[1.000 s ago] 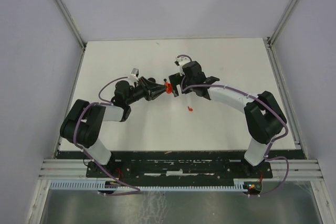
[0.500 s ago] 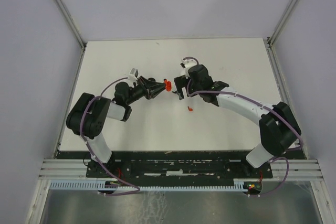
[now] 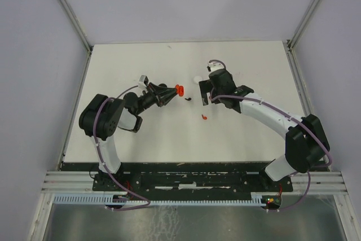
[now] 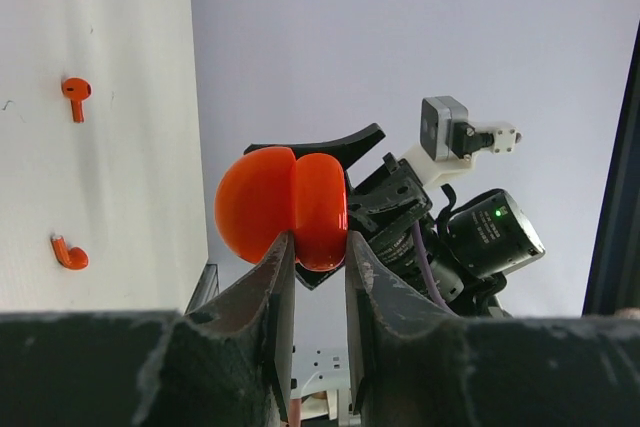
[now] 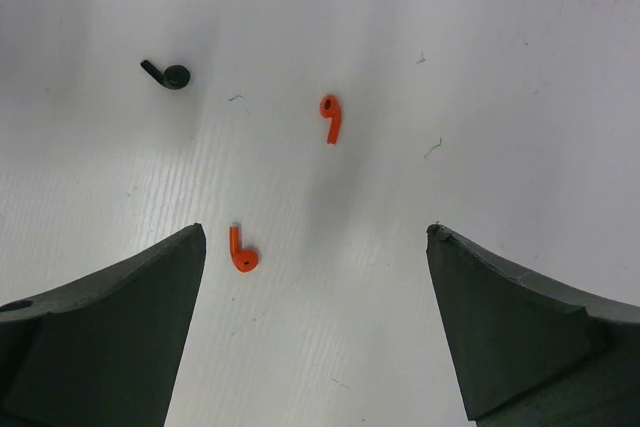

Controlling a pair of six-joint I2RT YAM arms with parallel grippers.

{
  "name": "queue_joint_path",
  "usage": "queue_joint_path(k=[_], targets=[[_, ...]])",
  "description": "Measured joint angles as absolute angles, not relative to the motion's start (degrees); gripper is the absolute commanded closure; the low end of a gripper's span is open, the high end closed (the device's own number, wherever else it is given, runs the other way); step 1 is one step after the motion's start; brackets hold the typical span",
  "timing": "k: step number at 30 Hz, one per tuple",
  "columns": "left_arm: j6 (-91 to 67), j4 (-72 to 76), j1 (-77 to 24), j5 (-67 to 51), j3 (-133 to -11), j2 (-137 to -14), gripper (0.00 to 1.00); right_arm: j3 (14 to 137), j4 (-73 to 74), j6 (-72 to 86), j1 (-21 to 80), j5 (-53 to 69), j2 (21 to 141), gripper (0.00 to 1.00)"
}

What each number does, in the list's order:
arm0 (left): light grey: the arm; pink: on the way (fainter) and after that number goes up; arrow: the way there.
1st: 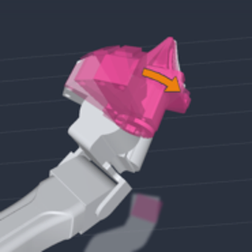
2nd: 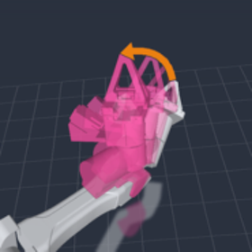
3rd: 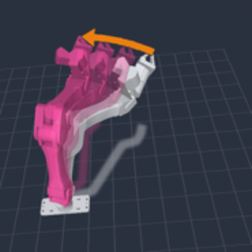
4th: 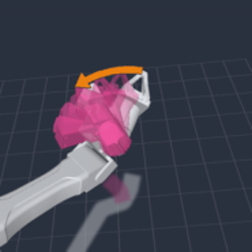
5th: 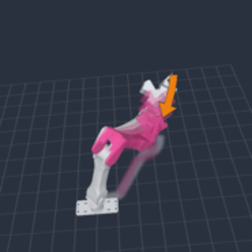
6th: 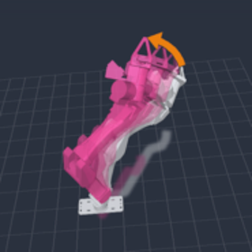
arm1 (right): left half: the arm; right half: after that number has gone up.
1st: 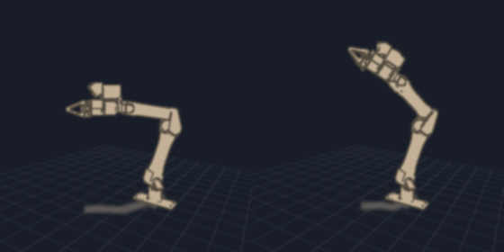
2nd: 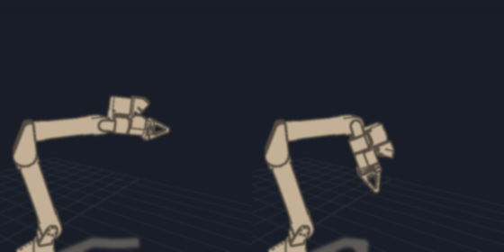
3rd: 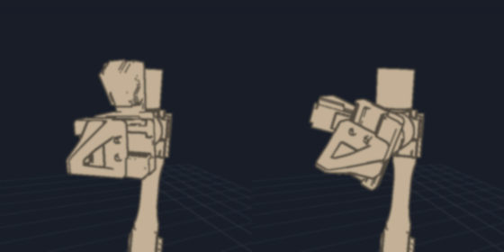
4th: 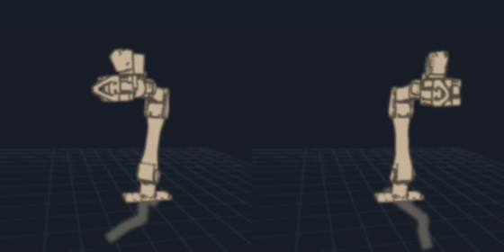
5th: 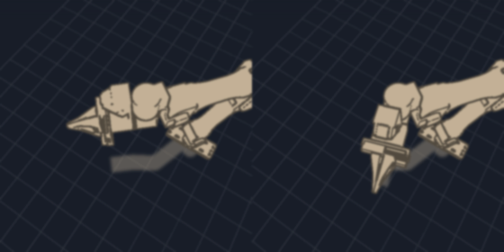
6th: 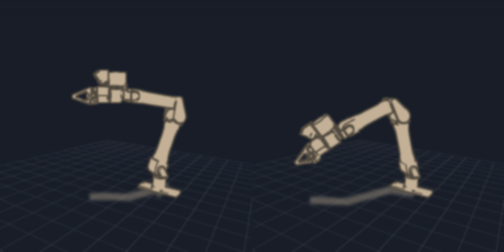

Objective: Insert the wireless bluetooth earbuds into the charging case
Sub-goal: Pick up the earbud from the center of the board.

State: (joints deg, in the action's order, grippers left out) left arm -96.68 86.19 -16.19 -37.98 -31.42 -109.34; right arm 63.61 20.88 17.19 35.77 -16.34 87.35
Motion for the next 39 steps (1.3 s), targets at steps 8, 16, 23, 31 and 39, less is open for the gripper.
queue_joint_path(k=[8, 16, 23, 31, 39], targets=[[-97.12, 86.32, -16.19, -38.22, -30.94, -109.34, 0.97, 64.64, 23.9, 17.98, 34.26, -17.63, 88.2, 0.03], [-97.06, 86.35, -16.12, -40.66, -29.89, -109.34, 0.97, 72.01, 28.4, 16.51, 32.75, -15.9, 96.86, 0.17], [-97.03, 86.37, -16.12, -42.17, -29.32, -109.36, 0.97, 73.43, 30.2, 15.46, 32.51, -11.4, 98.54, 0.21], [-97.03, 86.39, -16.12, -42.59, -29.23, -109.34, 0.97, 69.06, 29.58, 15.46, 32.95, -3.73, 98.54, 0.22], [-97.03, 86.39, -16.12, -42.63, -29.21, -109.34, 0.97, 64.88, 28.73, 16.91, 35.7, 0.75, 98.61, 0.22]])
